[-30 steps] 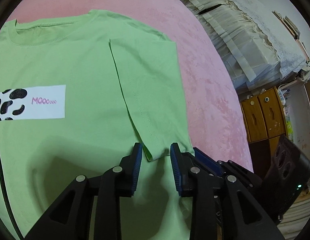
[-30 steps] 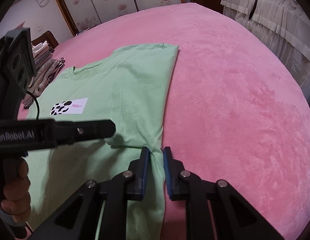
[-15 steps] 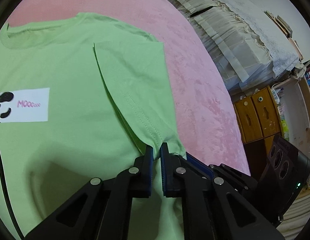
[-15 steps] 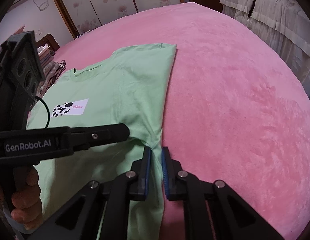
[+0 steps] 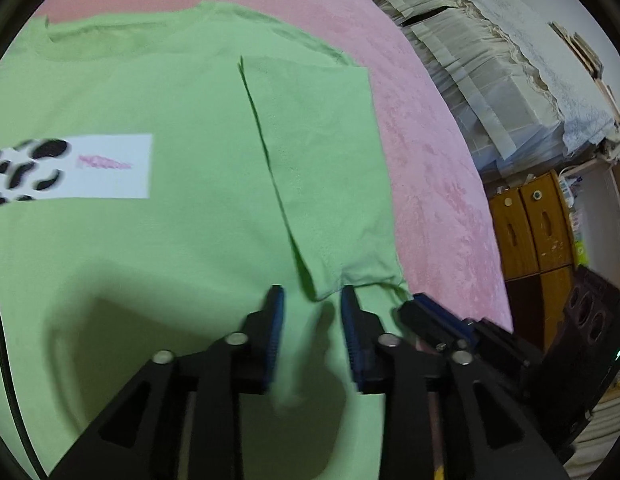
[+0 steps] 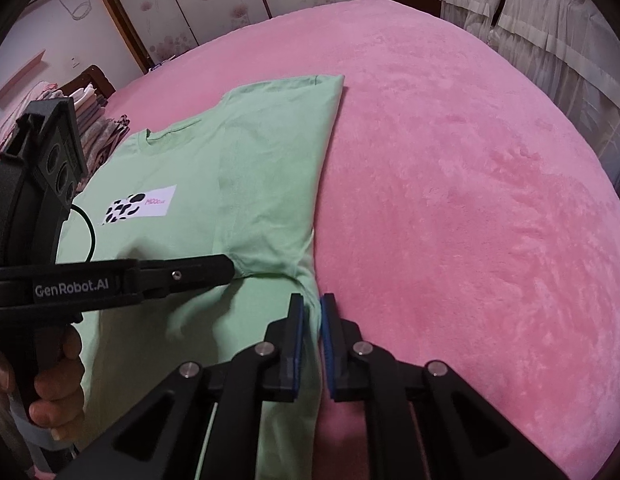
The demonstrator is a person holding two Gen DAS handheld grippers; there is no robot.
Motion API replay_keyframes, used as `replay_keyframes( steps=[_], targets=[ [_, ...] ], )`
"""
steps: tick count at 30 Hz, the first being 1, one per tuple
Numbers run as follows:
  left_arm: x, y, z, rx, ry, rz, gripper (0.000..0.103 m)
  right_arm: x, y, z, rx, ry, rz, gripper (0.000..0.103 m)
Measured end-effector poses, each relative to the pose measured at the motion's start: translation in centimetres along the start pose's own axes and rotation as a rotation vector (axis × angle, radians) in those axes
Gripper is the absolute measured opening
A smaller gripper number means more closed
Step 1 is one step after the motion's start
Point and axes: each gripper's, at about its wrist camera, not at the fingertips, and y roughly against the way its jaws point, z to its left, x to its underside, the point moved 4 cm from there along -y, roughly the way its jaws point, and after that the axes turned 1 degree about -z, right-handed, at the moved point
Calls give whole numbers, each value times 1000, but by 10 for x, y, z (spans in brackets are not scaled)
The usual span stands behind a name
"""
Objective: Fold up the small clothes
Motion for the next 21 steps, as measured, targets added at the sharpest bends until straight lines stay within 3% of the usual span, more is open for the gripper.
replay_keyframes(
  steps=[3, 5, 8, 15, 21],
  targets=[
    [6, 30, 0, -87, -54, -102, 71, -2, 12, 7, 20, 25, -14, 13],
    [10, 50, -2, -136, -88, -167, 79, -3, 19, 11, 28, 33, -26, 22],
    [15, 70, -4, -175, -124, -208, 81, -5, 31, 20, 45, 46, -50, 30],
    [20, 114, -10, -226, -147, -259, 86, -8, 59, 40, 52, 27, -80, 30],
    [34, 149, -18, -229, -160, -283, 87, 10, 93, 55, 128, -23, -99, 30]
  ],
)
